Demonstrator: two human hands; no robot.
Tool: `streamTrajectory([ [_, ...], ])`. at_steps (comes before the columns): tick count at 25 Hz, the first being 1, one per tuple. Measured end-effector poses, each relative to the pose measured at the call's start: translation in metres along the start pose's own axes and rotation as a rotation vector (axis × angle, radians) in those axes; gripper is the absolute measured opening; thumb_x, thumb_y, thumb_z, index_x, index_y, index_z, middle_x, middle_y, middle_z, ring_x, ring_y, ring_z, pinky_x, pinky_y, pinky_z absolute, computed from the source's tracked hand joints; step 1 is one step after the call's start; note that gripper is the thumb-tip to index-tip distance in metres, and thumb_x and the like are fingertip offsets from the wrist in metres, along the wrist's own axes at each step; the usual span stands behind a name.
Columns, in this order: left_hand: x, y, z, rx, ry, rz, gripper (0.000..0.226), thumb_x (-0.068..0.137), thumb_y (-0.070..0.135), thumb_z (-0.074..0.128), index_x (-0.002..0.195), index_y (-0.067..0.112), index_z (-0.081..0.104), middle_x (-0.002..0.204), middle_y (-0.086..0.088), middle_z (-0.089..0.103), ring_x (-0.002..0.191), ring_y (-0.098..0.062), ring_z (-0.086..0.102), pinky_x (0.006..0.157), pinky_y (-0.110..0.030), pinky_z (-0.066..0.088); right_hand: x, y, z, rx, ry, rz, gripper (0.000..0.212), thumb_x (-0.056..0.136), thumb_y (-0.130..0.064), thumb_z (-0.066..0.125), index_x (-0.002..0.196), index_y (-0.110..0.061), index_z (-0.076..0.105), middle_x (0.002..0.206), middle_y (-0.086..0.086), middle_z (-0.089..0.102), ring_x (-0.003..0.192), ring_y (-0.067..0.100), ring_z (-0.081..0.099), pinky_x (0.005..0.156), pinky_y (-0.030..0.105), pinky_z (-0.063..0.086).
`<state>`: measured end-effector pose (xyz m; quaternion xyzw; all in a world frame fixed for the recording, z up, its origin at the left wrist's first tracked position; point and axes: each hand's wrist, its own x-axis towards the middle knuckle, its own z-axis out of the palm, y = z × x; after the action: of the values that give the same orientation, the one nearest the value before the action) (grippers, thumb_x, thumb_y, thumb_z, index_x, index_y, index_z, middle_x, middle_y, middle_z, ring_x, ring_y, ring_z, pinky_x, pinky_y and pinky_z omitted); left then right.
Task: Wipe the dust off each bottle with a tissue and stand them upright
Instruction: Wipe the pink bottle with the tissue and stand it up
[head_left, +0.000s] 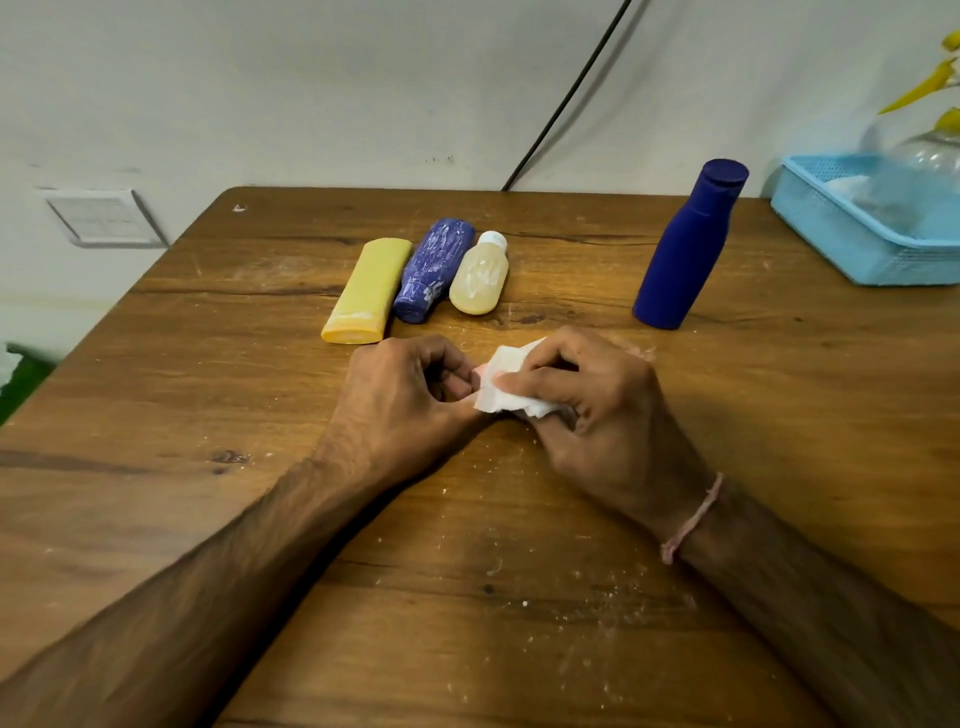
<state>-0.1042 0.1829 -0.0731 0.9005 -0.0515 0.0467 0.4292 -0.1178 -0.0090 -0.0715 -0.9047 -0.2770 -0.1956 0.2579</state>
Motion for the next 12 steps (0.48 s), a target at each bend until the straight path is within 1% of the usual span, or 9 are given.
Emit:
streamTrajectory([
  [2,-0.002,0.001,0.0,-0.009,0.013,-0.002,0.027,0.069,0.048,0.088,0.08,0.027,0.074,0.07,0.01,0.072,0.062,0.001,0.065,0.05,-0.01,0.047,0.002,0.007,-0.004,-0.029,0.021,0.019,0.027,0.083,-0.009,0.069,0.109,-0.014,0.073,0.103,0.002,0.066,0.098,0.012,0.058,0.085,0.023,0.052],
  [5,-0.003,0.004,0.0,0.001,0.015,-0.004,0.028,0.068,0.049,0.088,0.08,0.028,0.073,0.07,0.01,0.071,0.064,0.003,0.063,0.049,-0.009,0.045,0.005,0.036,-0.021,-0.088,0.135,0.267,0.031,0.079,0.0,0.073,0.107,-0.012,0.073,0.104,0.0,0.068,0.102,0.013,0.059,0.1,0.038,0.051],
  [6,-0.003,0.004,-0.001,0.008,0.01,-0.003,0.028,0.068,0.049,0.087,0.08,0.028,0.072,0.071,0.01,0.07,0.065,0.004,0.062,0.048,-0.008,0.044,0.005,0.04,-0.024,-0.098,0.147,0.315,0.032,0.079,0.001,0.073,0.108,-0.012,0.073,0.105,0.0,0.069,0.103,0.013,0.06,0.102,0.04,0.05],
  [7,-0.003,0.005,-0.001,0.013,0.004,-0.003,0.029,0.069,0.049,0.087,0.081,0.029,0.072,0.071,0.011,0.07,0.065,0.005,0.061,0.048,-0.008,0.044,0.003,0.039,-0.024,-0.104,0.146,0.309,0.032,0.079,0.001,0.073,0.108,-0.012,0.073,0.106,0.0,0.069,0.104,0.013,0.06,0.103,0.039,0.049],
  [8,-0.003,0.005,-0.002,0.014,0.0,-0.001,0.029,0.068,0.049,0.087,0.082,0.029,0.072,0.072,0.011,0.069,0.066,0.004,0.061,0.048,-0.009,0.044,0.002,0.033,-0.021,-0.104,0.131,0.253,0.031,0.08,0.001,0.072,0.109,-0.012,0.073,0.107,0.0,0.068,0.104,0.012,0.06,0.101,0.035,0.05],
  [10,-0.004,0.006,-0.002,0.019,-0.003,0.013,0.031,0.068,0.05,0.087,0.083,0.029,0.07,0.075,0.01,0.069,0.067,0.0,0.063,0.049,-0.011,0.046,0.001,0.013,-0.012,-0.075,0.058,0.089,0.029,0.082,-0.002,0.07,0.108,-0.014,0.073,0.106,0.001,0.068,0.104,0.013,0.059,0.094,0.025,0.05],
  [12,-0.005,0.007,-0.001,0.034,-0.01,0.033,0.032,0.068,0.05,0.086,0.084,0.029,0.068,0.078,0.01,0.068,0.067,-0.004,0.062,0.05,-0.012,0.046,0.003,0.002,-0.008,-0.046,-0.035,-0.023,0.028,0.082,-0.004,0.068,0.107,-0.014,0.073,0.106,0.002,0.068,0.104,0.014,0.059,0.089,0.023,0.05],
])
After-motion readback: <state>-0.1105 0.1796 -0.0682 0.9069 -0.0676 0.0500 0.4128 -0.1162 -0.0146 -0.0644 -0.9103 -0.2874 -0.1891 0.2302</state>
